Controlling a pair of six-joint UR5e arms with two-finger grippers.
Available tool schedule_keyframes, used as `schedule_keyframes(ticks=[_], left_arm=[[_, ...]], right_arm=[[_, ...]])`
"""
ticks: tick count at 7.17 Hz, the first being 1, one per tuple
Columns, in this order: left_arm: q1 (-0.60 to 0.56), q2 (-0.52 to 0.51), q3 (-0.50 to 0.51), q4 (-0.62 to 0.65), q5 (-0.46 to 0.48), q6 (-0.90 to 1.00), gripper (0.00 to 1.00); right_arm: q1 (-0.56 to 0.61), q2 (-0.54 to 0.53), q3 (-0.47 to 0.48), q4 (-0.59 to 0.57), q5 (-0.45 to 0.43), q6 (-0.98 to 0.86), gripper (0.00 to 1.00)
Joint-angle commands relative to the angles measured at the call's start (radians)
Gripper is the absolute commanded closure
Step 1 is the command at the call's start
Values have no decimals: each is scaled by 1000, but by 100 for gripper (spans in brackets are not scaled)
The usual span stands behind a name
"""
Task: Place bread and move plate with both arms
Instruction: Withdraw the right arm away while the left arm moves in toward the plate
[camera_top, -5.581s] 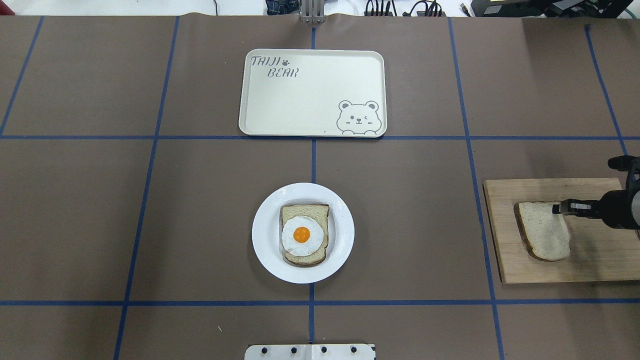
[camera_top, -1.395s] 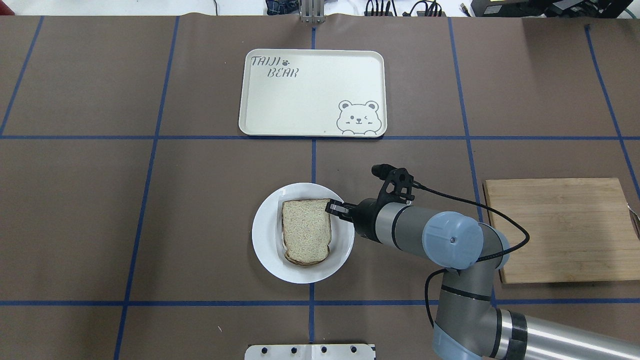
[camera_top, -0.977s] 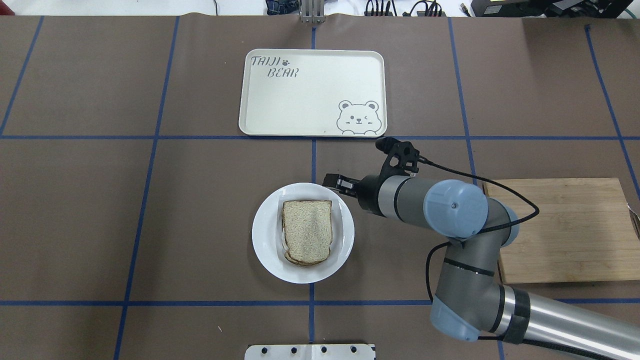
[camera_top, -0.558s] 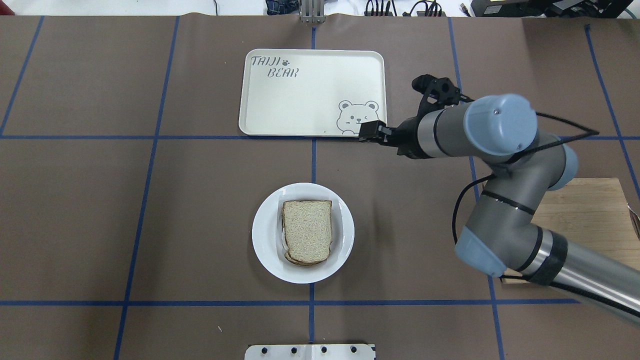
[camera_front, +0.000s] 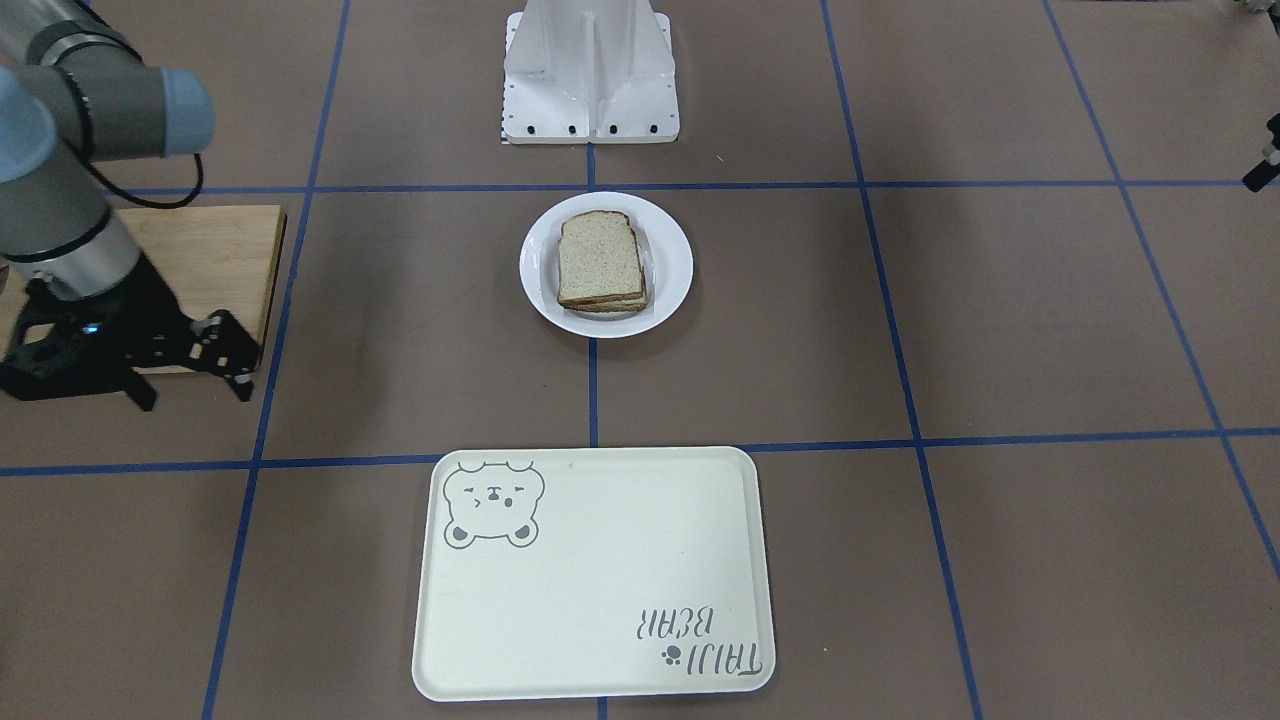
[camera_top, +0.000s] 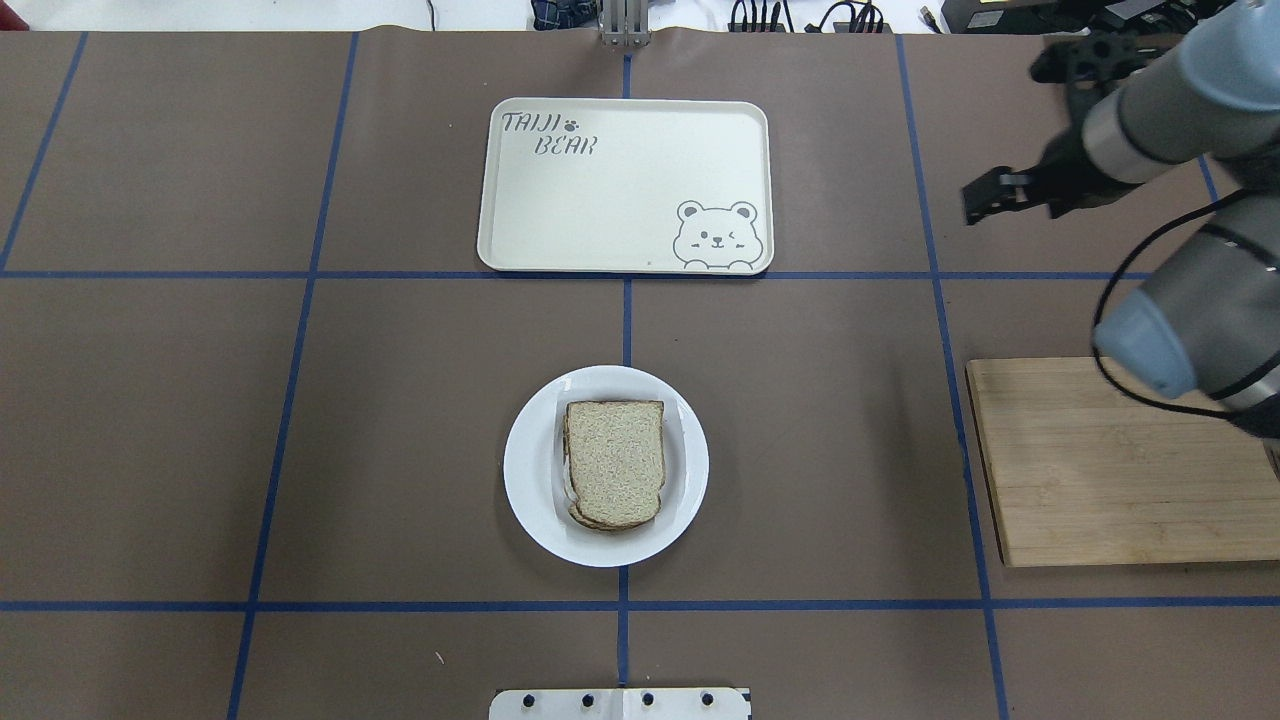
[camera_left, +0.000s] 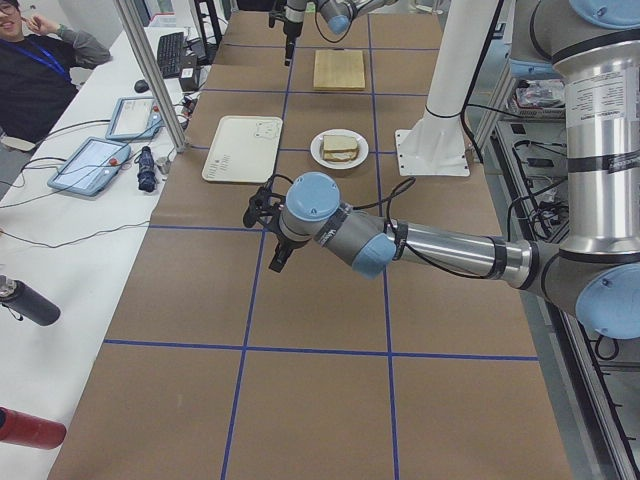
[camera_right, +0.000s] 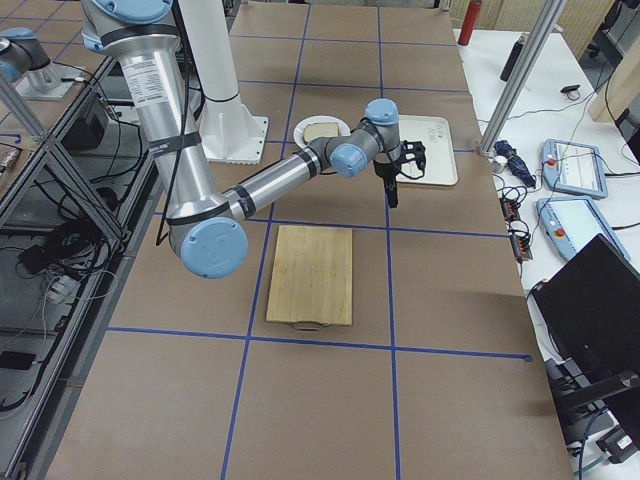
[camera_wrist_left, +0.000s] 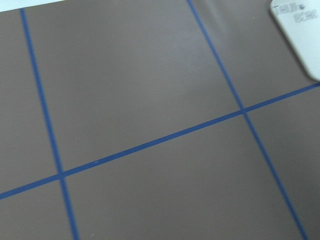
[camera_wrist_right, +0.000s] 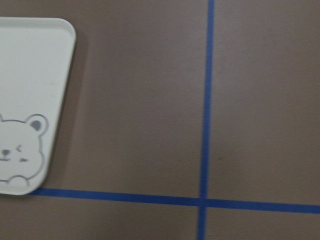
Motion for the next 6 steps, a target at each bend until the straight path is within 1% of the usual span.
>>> schedule_keyframes(ticks=[1, 3, 4, 5, 6], left_arm=[[182, -60, 8, -241, 14, -458, 1], [305, -91, 10, -362, 102, -703, 1], [365, -109, 12, -396, 117, -807, 1], [452, -134, 12, -431, 171, -887, 1], [588, -139, 19, -523, 327, -982, 2]], right_arm=[[266, -179, -9, -90, 179, -470, 0], [425, -288, -7, -189, 190, -762, 0], [495, -315, 3, -292, 175, -794, 0], [536, -339, -1, -357, 144, -821, 0], [591, -370, 14, -344, 114, -910, 0]])
